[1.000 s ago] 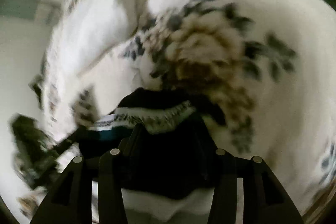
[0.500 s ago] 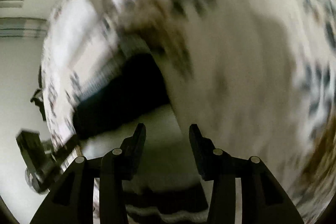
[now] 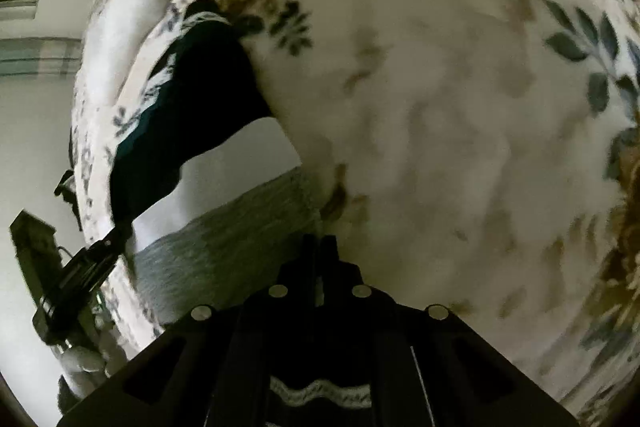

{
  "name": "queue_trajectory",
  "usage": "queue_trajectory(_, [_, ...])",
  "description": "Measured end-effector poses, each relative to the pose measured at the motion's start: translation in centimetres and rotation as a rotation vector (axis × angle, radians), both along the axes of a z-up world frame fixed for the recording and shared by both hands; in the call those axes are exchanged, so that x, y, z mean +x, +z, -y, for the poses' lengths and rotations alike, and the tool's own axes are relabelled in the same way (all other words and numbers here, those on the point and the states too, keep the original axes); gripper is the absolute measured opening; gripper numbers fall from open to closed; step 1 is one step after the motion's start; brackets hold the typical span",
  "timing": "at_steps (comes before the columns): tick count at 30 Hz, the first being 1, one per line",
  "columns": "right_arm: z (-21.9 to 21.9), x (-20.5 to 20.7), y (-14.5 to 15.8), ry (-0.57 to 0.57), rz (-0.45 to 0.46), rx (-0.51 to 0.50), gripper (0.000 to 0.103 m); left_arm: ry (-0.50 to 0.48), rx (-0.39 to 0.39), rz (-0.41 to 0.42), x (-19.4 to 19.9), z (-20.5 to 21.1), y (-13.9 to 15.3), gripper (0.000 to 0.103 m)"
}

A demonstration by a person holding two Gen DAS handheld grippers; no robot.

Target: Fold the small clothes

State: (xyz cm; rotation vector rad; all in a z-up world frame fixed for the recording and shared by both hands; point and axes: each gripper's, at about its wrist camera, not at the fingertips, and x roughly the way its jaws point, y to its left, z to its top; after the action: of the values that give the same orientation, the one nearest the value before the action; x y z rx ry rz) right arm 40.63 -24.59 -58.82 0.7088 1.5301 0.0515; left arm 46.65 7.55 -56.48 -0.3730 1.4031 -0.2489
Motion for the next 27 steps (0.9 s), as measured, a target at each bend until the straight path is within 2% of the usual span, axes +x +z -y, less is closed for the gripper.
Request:
queue_trajectory(1, [0.3,-0.4,0.4,-0.001,-0.002,0.02,0.031,-0.007,-0.008,0.008,-0.7,0.1,0.5,0.032])
queue_trajectory(2, [0.6,-0.9,0.5,-0.008,0.001,0.052,0.047,-0.015,-0.008,0.012,-1.2,0.5,0.7,0.039])
queue_trajectory(3, [1.0,-1.6,0.5,-0.011,-0.002,0.077,0.049,-0.027,-0.007,0.015,-1.9,0.8,0.8,0.048])
queue_trajectory(6, [-0.2,-3.1,-1.6,0.039,-0.061,0.092,0.047,-0.054,0.036,-0.006,-3.9,1.6,-0.4,0.048])
queue_trajectory(9, [-0.7,-4.3,-2.6,0.066,-0.054,0.016,0.041,-0.002,-0.005,-0.016,-5.9,0.8,-0.5,0.048])
queue_trajectory(11, [-0.4,-4.8,-1.8,0.039,-0.054,0.025,0.042,0.013,-0.029,0.014,-7.4,0.3,1.0,0.048])
queue_trajectory(13, [-0.1,-5.8,-0.6,0.037,-0.053,0.08,0.042,0.026,-0.032,0.044,-9.6,-0.1,2.8,0.048])
queue_trajectory(14, [0.1,-6.7,0.1,0.046,-0.052,0.103,0.045,0.04,-0.042,0.044,-11.2,-0.5,3.7,0.048])
queue_trajectory(15, [0.4,-8.3,1.3,0.062,-0.054,0.112,0.054,0.052,-0.053,0.036,-12.7,-0.9,4.3,0.048])
queue_trajectory(18, [1.0,-13.0,3.4,0.108,-0.076,0.119,0.056,0.102,-0.071,-0.017,-18.5,-2.4,5.5,0.059])
queue_trajectory(21, [1.5,-18.3,3.6,0.136,-0.139,0.148,0.057,0.147,-0.066,-0.095,-24.1,-3.5,4.6,0.059])
queue_trajectory(23, [1.6,-22.2,2.5,0.156,-0.188,0.154,0.057,0.172,-0.066,-0.172,-27.9,-3.9,2.7,0.059])
queue_trajectory(27, [0.8,-29.1,-1.8,0.175,-0.286,0.19,0.057,0.179,-0.078,-0.307,-33.6,-3.6,-2.2,0.059])
